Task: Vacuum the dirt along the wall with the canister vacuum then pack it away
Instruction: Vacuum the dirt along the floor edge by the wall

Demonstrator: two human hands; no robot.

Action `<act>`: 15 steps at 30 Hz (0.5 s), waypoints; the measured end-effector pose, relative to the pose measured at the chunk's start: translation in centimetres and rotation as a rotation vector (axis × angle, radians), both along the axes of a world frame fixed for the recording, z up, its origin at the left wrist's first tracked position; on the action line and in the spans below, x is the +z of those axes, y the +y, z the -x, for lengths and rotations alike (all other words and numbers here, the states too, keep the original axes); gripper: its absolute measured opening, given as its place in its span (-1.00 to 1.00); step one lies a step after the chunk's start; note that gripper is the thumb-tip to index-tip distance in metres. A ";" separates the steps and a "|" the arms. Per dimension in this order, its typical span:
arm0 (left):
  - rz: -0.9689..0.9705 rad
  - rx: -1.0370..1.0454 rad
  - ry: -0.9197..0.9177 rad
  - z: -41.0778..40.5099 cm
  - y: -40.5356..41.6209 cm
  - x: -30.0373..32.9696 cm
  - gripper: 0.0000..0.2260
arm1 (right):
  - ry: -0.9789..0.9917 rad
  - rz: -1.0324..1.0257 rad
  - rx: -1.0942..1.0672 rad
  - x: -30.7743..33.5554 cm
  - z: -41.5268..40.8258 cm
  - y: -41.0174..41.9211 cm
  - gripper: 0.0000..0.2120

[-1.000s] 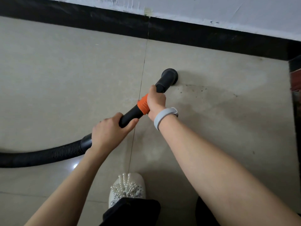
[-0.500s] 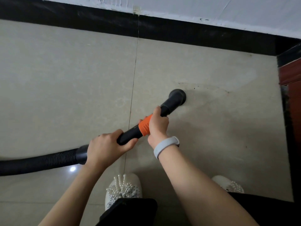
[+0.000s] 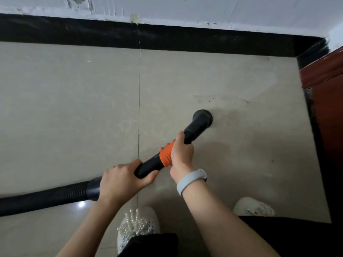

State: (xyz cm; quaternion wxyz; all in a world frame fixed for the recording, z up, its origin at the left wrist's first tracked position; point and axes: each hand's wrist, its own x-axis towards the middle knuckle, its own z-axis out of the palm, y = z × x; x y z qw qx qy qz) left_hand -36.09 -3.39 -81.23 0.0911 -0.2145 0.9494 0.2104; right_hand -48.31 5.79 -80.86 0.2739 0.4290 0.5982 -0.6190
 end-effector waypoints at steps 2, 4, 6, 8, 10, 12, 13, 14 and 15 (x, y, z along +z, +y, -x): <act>0.015 -0.012 0.010 -0.2 0.4 -0.1 -0.44 | 0.006 -0.017 0.003 -0.2 -0.3 0.3 -0.68; 0.010 0.052 -0.012 0.7 -0.3 0.1 -0.48 | 0.041 -0.025 0.080 -0.5 1.0 -0.9 -0.68; -0.002 0.129 -0.014 2.5 -1.4 0.4 -0.55 | 0.084 -0.018 0.190 -0.3 3.2 -2.8 -0.65; -0.025 0.193 0.000 4.5 -2.2 1.0 -0.55 | 0.095 0.002 0.281 0.0 5.5 -4.3 -0.62; -0.046 0.208 0.008 6.0 -2.4 1.3 -0.55 | 0.080 0.029 0.301 0.2 7.0 -4.6 -0.63; -0.045 0.161 -0.017 6.5 -2.0 1.4 -0.55 | 0.072 0.012 0.260 0.1 7.1 -3.7 -0.63; -0.037 0.119 -0.039 6.3 -1.6 1.3 -0.55 | 0.072 -0.015 0.232 -0.1 6.8 -2.9 -0.62; -0.029 0.075 -0.063 5.8 -1.0 1.2 -0.55 | 0.069 -0.042 0.194 -0.3 6.1 -2.0 -0.62; -0.026 0.038 -0.080 5.1 -0.3 0.9 -0.54 | 0.066 -0.057 0.146 -0.4 5.2 -0.8 -0.64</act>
